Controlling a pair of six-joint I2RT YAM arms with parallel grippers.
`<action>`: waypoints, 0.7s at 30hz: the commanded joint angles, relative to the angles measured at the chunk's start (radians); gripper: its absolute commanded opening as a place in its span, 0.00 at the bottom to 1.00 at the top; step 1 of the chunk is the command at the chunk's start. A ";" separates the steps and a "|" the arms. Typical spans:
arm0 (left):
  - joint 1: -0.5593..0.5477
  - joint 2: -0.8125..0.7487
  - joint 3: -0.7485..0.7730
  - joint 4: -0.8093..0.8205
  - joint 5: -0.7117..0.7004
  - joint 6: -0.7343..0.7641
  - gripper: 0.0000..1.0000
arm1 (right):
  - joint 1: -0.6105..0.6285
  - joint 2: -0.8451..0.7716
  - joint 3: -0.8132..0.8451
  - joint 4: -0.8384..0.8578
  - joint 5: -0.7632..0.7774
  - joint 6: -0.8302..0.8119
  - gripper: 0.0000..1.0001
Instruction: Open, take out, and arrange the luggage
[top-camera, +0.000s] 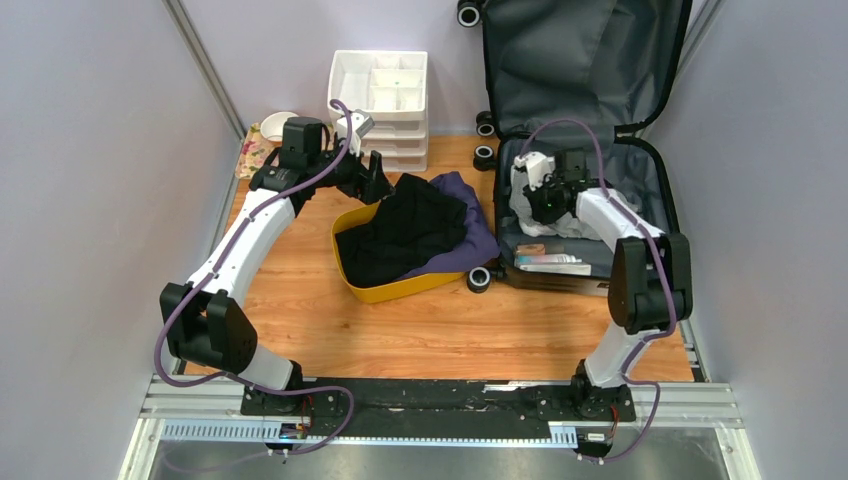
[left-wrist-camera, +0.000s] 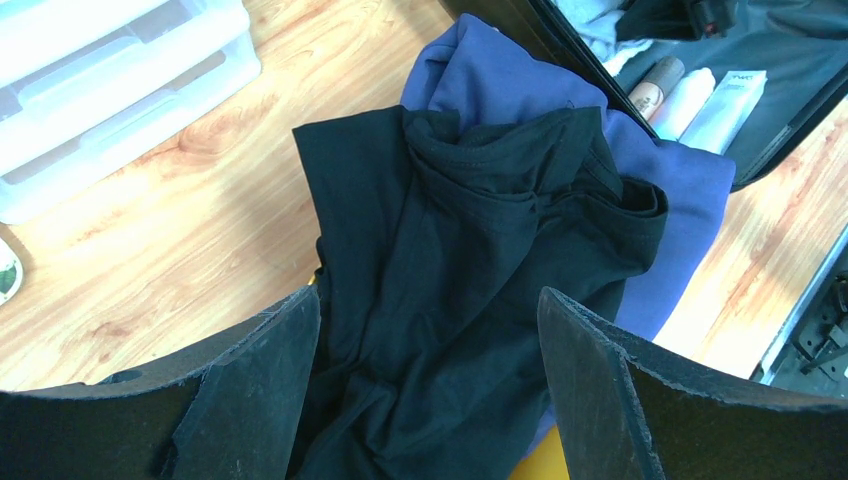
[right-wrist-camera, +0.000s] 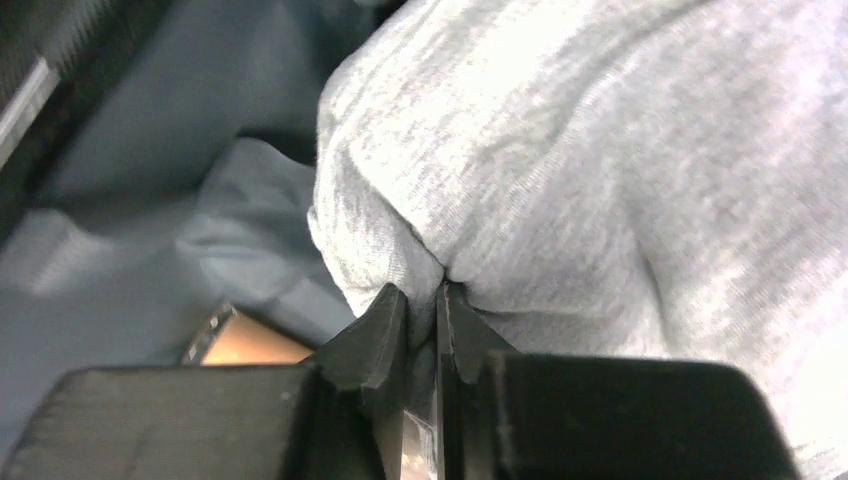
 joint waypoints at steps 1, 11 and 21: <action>0.002 0.005 0.001 0.028 0.047 -0.013 0.88 | -0.108 -0.087 0.072 -0.141 -0.154 -0.011 0.05; -0.153 0.151 0.144 0.221 0.026 -0.184 0.87 | -0.280 -0.081 0.187 -0.345 -0.453 0.067 0.00; -0.359 0.465 0.374 0.557 -0.157 -0.841 0.88 | -0.298 -0.075 0.189 -0.303 -0.527 0.205 0.00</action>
